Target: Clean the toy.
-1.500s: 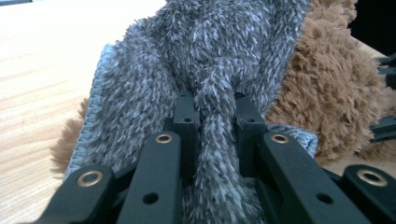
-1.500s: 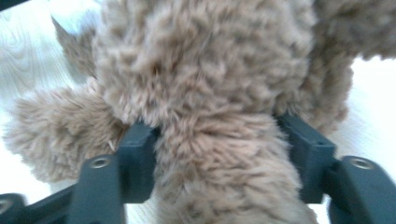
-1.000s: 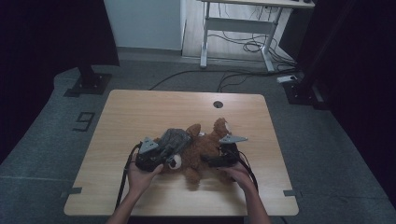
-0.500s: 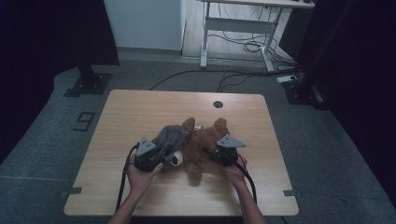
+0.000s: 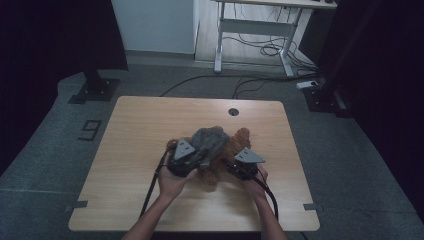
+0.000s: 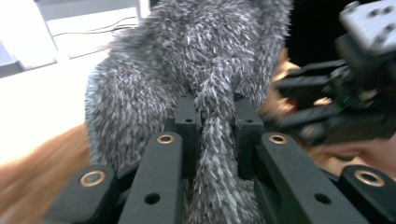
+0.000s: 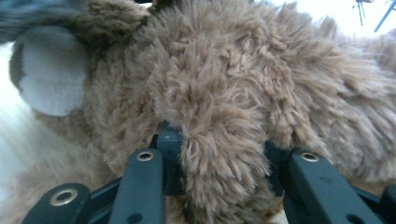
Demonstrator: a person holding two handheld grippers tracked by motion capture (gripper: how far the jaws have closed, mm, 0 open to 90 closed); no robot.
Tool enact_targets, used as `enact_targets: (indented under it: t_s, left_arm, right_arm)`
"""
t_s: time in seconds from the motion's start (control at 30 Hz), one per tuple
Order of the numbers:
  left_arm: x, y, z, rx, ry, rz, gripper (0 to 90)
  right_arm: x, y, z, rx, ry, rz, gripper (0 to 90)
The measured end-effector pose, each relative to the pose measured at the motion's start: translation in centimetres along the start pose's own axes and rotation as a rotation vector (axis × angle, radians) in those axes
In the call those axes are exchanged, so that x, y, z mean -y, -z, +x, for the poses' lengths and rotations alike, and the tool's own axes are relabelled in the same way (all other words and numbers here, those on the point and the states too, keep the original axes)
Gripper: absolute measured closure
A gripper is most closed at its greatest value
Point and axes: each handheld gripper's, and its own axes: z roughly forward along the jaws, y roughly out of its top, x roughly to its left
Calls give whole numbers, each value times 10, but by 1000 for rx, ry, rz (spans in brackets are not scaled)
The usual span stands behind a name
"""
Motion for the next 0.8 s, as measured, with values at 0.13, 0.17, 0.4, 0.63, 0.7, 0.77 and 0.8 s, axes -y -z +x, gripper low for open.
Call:
enact_targets:
  t_s: [0.13, 0.17, 0.4, 0.63, 0.7, 0.77, 0.8]
  left_arm:
    - [-15, -40, -24, 27, -25, 65, 760]
    - [-15, -40, -24, 27, -25, 65, 759]
    - [-6, -55, -23, -24, -34, 128, 761]
    - [12, -38, 4, -66, 18, 146, 761]
    - [17, -31, 14, -67, 43, 137, 761]
    - [20, -22, 22, -67, 64, 116, 762]
    - [21, -17, 25, -71, 69, 106, 761]
  right_arm:
    - [6, 4, 0, -32, 12, -3, 610]
    - [6, 4, 0, -32, 12, -3, 610]
    - [15, 6, -1, -39, 25, 7, 610]
    - [17, 7, -2, -50, 14, 0, 606]
    - [18, 8, -3, -58, 5, -3, 603]
    - [19, 8, -3, -64, 7, -7, 601]
    - [19, 8, -3, -66, 8, -9, 600]
